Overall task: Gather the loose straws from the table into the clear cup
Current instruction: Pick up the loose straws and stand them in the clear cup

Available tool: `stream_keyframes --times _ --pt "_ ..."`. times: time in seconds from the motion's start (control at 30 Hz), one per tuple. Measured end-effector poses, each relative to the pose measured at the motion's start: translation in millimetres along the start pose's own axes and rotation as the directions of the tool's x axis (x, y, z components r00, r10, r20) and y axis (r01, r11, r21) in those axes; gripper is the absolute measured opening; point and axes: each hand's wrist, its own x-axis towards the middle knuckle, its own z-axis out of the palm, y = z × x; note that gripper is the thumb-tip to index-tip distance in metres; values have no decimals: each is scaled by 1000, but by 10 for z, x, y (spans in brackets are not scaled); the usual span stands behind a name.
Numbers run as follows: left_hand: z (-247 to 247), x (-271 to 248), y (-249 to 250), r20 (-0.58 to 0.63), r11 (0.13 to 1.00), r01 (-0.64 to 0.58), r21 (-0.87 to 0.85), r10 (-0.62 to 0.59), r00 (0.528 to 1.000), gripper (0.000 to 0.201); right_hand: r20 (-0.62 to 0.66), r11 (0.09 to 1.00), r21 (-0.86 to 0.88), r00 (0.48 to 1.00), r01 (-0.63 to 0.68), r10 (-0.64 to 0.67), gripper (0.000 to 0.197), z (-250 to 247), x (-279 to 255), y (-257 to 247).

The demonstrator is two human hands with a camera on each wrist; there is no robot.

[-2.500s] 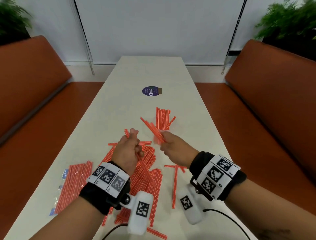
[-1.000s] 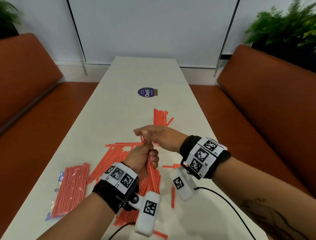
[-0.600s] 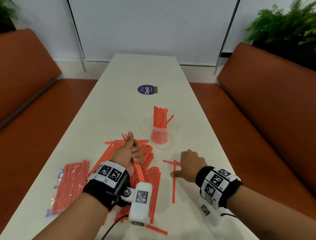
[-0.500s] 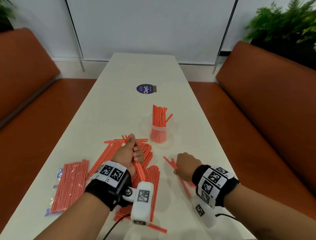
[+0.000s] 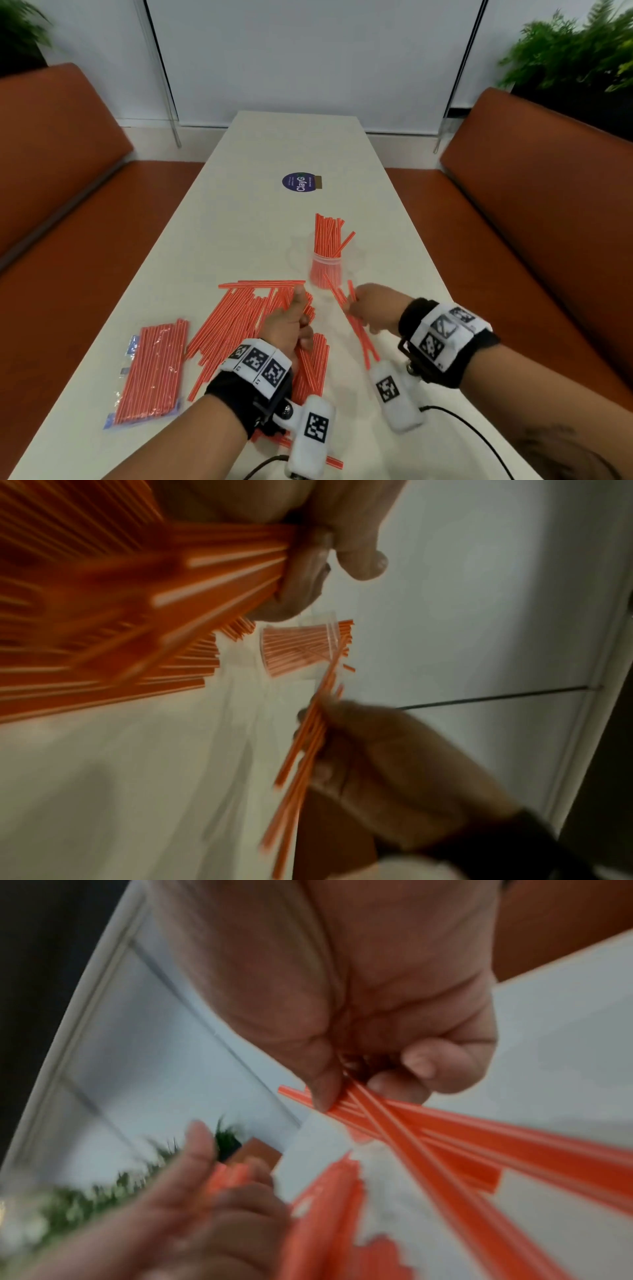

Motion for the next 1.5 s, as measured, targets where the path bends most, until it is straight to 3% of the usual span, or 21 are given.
stream_keyframes --times 0.07,0.17,0.27,0.43,0.53,0.63,0.7,0.77,0.83,0.9,1.1,1.27,1.37,1.5 --pt "70 1 -3 52 998 -20 64 17 999 49 46 978 202 997 52 -62 21 -47 -44 -173" --pt "146 44 25 91 992 -32 122 21 996 46 35 968 181 983 173 -182 11 -19 -66 -412" --pt "137 93 75 55 996 -15 86 10 998 33 -47 944 213 968 251 -246 10 34 -40 -479" --pt "-39 125 84 -33 997 45 68 -43 999 27 -62 802 548 968 236 -243 18 80 -98 -368" --pt "-158 153 112 -102 996 42 -81 -51 994 31 -149 870 423 966 254 -210 8 110 -192 -216" --pt "-301 134 226 -161 982 -1 -191 -30 987 33 -35 962 108 969 249 -246 12 282 -341 -3" --pt "-376 113 299 -126 970 -11 -244 -21 992 36 118 951 -115 954 288 -275 19 499 -475 68" --pt "-422 111 350 -101 959 -29 -282 0 995 38 235 912 -233 930 338 -284 25 721 -613 52" --pt "-437 98 380 -104 953 -56 -298 26 994 39 288 865 -315 908 390 -304 38 886 -684 22" --pt "-443 93 367 -114 955 -79 -285 48 992 39 308 829 -363 895 425 -323 37 981 -699 -2" --pt "-438 14 277 -120 970 -107 -220 82 989 40 324 811 -409 897 419 -300 25 1057 -633 98" --pt "-523 10 364 -104 964 -105 -244 81 991 41 265 865 -383 936 324 -233 21 724 -552 259" --pt "-511 46 432 -151 963 -130 -235 96 984 43 157 922 -288 962 260 -223 25 330 -504 290" --pt "-236 59 387 -98 980 -151 -132 139 985 43 -51 970 38 970 240 -238 22 73 -405 86"
